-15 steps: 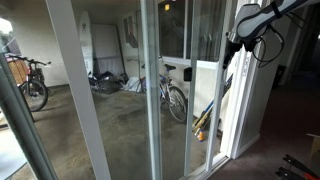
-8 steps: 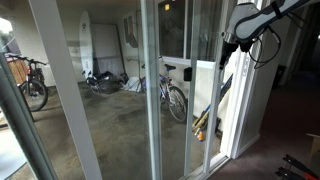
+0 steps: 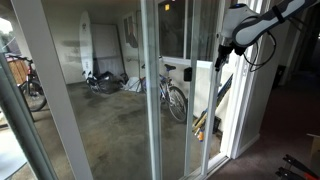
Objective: Slide the glass door to the left.
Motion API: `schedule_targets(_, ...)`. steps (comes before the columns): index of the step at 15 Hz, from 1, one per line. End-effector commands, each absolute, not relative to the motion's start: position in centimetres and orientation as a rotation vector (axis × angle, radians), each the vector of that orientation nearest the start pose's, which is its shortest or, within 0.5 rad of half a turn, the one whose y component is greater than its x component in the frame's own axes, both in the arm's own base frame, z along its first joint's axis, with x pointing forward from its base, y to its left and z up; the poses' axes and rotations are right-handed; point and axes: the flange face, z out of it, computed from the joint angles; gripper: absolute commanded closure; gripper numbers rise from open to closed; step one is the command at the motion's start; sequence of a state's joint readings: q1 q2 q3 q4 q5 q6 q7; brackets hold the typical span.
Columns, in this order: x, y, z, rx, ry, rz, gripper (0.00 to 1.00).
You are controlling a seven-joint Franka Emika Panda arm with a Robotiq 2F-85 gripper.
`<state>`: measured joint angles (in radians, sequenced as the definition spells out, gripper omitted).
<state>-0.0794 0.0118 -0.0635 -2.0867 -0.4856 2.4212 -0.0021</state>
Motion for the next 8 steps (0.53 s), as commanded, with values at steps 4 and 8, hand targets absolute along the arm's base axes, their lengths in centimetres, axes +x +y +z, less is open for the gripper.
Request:
schedule_targets(4,59.0,1.4,43.3,-3.514,-0.549,-0.605,0.0)
schedule_targets(8,58.9,4.8,42.7,-3.552,-0.539,-0.655,0.0)
